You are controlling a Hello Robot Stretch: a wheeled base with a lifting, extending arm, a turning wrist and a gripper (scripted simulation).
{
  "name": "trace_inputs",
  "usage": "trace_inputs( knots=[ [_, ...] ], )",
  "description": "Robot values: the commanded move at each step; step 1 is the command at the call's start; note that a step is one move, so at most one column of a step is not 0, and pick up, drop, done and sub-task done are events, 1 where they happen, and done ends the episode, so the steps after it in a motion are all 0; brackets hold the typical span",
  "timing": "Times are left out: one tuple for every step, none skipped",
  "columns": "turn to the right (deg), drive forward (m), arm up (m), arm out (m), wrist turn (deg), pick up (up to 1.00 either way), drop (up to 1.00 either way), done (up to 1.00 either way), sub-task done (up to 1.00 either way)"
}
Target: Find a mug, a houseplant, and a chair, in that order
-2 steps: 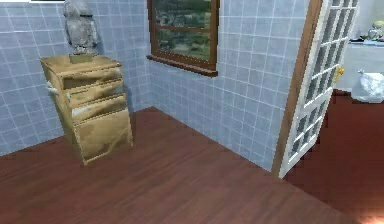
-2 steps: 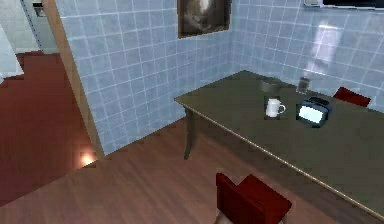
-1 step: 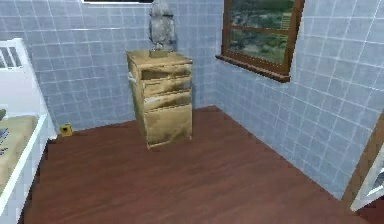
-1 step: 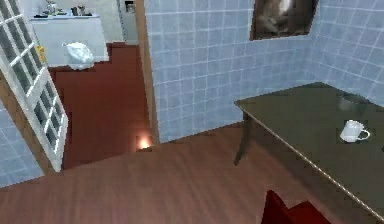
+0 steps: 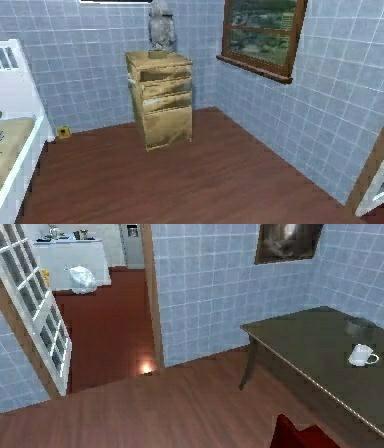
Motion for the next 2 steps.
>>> trace_inputs(
  knots=[
    [45.0, 0.00, 0.00, 0.00, 0.0, 0.00, 0.00, 0.00, 0.00],
    [0.0, 0.45, 0.00, 0.00, 0.0, 0.00, 0.00, 0.00, 0.00]
  ],
)
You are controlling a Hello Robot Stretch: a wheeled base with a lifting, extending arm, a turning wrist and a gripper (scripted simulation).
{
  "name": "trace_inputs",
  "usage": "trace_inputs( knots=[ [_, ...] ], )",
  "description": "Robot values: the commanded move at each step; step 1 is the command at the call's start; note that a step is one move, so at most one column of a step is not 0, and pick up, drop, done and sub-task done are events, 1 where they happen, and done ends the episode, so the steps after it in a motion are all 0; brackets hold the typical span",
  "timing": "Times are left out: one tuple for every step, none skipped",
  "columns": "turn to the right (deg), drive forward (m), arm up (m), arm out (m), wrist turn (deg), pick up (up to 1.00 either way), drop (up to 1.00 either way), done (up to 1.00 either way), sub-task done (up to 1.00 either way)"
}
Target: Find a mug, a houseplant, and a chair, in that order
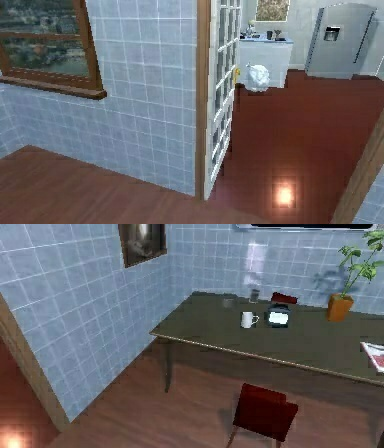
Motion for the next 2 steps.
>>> trace_inputs(
  knots=[
    [45.0, 0.00, 0.00, 0.00, 0.0, 0.00, 0.00, 0.00, 0.00],
    [36.0, 0.00, 0.00, 0.00, 0.0, 0.00, 0.00, 0.00, 0.00]
  ],
)
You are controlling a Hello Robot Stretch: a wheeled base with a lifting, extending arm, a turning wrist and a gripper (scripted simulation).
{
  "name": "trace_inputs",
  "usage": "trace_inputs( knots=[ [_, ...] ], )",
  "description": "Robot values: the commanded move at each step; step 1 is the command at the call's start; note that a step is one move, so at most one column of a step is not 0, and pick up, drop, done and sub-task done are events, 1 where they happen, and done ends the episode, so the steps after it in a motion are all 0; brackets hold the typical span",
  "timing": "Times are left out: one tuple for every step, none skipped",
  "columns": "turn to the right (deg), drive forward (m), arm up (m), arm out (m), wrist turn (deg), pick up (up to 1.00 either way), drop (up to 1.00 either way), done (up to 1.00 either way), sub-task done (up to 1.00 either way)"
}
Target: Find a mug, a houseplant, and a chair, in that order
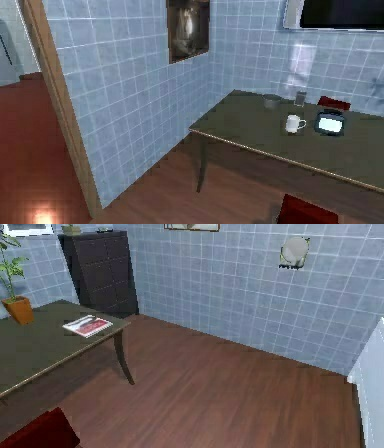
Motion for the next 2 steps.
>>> trace_inputs(
  knots=[
    [0.0, 0.55, 0.00, 0.00, 0.0, 0.00, 0.00, 0.00, 0.00],
    [42.0, 0.00, 0.00, 0.00, 0.0, 0.00, 0.00, 0.00, 0.00]
  ],
)
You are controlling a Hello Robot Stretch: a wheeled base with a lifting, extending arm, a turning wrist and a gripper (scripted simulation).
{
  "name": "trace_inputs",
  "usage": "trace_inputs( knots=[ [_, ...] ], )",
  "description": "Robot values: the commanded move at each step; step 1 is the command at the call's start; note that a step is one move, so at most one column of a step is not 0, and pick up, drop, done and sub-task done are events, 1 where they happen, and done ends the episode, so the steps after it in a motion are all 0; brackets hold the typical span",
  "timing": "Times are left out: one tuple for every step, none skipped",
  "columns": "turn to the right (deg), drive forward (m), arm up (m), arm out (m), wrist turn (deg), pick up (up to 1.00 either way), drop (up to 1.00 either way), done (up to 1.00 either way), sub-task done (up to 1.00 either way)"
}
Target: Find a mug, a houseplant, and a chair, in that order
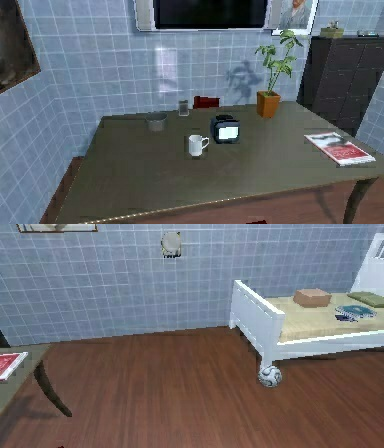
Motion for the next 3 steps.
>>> trace_inputs(
  knots=[
    [0.0, 0.00, 0.00, 0.00, 0.0, 0.00, 0.00, 0.00, 1.00],
    [-45.0, 0.00, 0.00, 0.00, 0.0, 0.00, 0.00, 0.00, 0.00],
    [-45.0, 0.00, 0.00, 0.00, 0.0, 0.00, 0.00, 0.00, 0.00]
  ],
)
